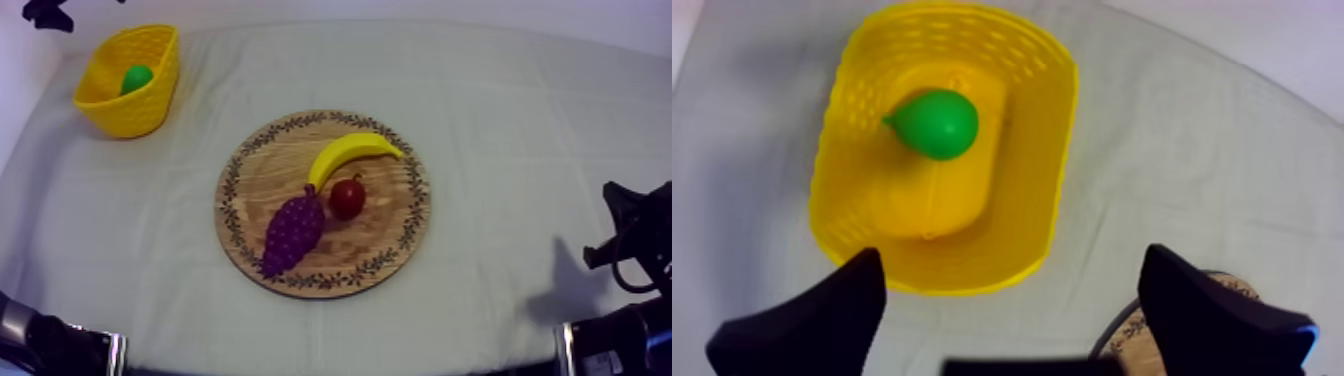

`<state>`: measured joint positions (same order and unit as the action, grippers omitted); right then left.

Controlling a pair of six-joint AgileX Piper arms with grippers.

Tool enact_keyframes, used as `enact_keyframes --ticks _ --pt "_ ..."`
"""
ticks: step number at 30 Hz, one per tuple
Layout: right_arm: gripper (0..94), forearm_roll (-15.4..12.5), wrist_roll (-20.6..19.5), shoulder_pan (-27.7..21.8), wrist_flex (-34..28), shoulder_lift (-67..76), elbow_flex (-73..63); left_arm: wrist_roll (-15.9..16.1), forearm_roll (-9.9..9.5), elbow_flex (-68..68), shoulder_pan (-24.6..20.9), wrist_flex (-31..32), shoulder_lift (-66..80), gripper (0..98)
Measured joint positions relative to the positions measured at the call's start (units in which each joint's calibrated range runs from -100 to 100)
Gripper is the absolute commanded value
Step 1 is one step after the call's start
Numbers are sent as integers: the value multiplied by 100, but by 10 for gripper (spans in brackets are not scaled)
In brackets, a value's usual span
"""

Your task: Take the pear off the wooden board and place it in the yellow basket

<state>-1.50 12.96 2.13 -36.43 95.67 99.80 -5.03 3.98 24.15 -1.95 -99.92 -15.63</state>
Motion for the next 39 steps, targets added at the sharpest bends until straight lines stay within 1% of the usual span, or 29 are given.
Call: enact_keyframes --ticks 4,12,16,23,28,30,33,39 --pt "4 0 0 0 0 0 0 -1 -33 -256 31 14 336 821" --pt "4 0 0 0 7 0 0 -25 -95 -964 71 118 1043 542" --pt "4 0 0 0 7 0 0 -58 -120 -1420 111 205 1497 432" --pt "4 0 0 0 7 0 0 -117 -155 -2529 227 698 2453 237" --pt "4 0 0 0 7 0 0 -94 -168 -3466 175 1081 3244 106" --pt "4 0 0 0 7 0 0 -55 -140 -3854 112 1207 3578 59" --pt "4 0 0 0 7 0 0 19 -112 -4382 5 1392 4044 21" --pt "4 0 0 0 7 0 0 163 -36 -5367 -108 1821 4986 3"
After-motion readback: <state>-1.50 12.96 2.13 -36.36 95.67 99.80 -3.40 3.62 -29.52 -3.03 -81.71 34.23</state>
